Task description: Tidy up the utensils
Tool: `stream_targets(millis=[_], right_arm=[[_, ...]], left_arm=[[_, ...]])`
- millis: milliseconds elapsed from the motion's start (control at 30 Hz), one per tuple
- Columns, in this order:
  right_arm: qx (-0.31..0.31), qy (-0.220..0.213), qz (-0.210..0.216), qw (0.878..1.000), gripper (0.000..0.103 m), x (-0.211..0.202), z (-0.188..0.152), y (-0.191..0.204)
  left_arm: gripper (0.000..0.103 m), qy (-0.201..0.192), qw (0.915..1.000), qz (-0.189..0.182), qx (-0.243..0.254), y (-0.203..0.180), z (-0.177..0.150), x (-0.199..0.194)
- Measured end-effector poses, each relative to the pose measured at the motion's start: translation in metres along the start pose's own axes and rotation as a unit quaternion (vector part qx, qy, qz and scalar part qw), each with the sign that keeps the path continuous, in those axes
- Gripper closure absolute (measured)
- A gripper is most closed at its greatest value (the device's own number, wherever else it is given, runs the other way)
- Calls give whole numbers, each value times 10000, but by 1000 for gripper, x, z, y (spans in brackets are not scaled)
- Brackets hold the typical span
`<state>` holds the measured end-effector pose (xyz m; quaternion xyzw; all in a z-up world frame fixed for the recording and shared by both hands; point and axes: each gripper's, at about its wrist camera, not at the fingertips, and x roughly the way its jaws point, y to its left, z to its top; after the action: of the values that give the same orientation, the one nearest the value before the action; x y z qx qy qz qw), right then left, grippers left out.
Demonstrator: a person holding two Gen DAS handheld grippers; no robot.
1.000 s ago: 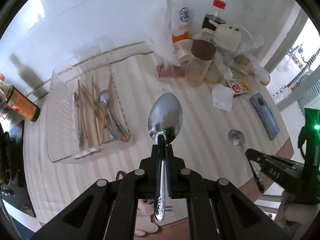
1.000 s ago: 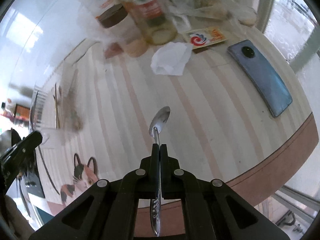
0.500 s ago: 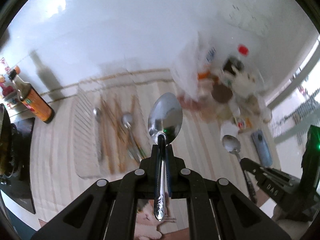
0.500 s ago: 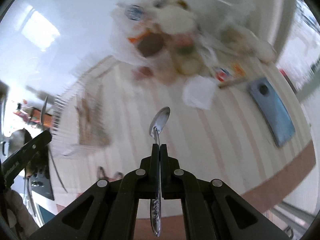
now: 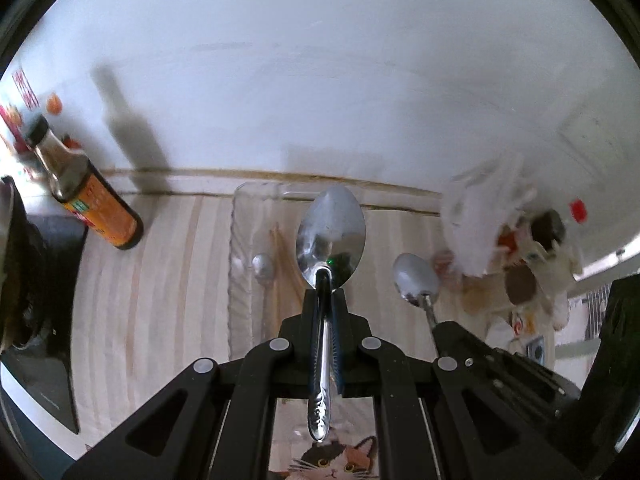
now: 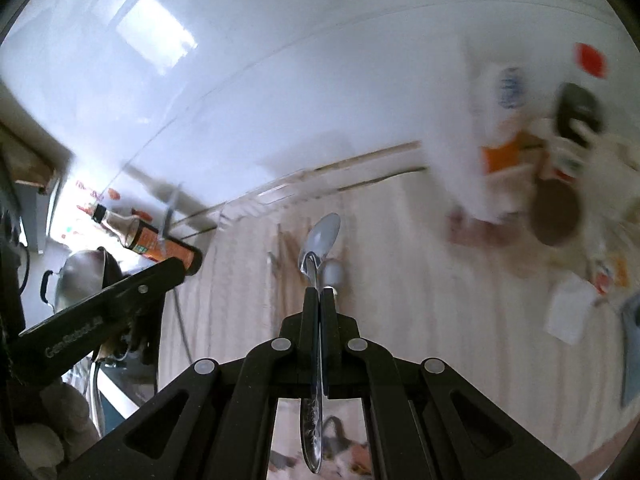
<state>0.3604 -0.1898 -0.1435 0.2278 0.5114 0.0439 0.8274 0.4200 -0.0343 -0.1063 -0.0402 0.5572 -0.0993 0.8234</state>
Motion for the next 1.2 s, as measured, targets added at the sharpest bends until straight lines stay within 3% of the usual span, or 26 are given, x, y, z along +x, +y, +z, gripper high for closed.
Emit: stream_targets(millis=[233,367,400,467,500,533,600,633,700,767,800,833,867,1000,1067,1200], right_arm=[[-214,454,-63,9987,102,61,17,23],[-203,660,-48,9976,101,85,23,23],[-161,766,-24,9969,98,91,24,21],[-115,827,-20,9965,80,94,25,18],[-107,793,-45,9968,77,91,25,15],[-113,753,-84,9971,77,88,25,13],[-132,678,-177,9975,77,79,23,10],[-153,646,-216,9976,76,75,22,10],[-248,554,-403,9973,74,63,18,10],[-335,494,-588,9965,65,53,14,10],[-423,443,-744,9954,62,48,9,12],[-465,408,-836,9946,54,44,5,13],[-511,393,-951,9934,47,41,1,14],[-716,342,-1426,9866,26,34,-18,19],[-795,307,-1667,9823,9,31,-28,22],[-869,180,-2096,9738,1,21,-42,26]], left_arm=[[99,635,9969,-231,-391,26,13,49],[97,740,9960,-219,-453,29,16,55],[97,721,9964,-153,-430,29,16,53],[95,639,9973,14,-371,31,15,48],[94,579,9977,118,-342,32,14,45],[88,535,9978,227,-314,33,13,43],[62,464,9969,592,-220,36,8,38],[44,365,9965,733,-176,38,5,34],[38,177,9950,975,-123,41,-4,27],[35,66,9935,1138,-64,45,-14,23],[30,2,9925,1226,-40,47,-19,22],[17,-44,9920,1260,-16,48,-23,21],[9,-100,9918,1275,11,50,-29,20],[0,-120,9902,1376,185,51,-44,19],[0,-150,9895,1412,279,51,-50,17],[0,-249,9899,1354,347,53,-59,11]])
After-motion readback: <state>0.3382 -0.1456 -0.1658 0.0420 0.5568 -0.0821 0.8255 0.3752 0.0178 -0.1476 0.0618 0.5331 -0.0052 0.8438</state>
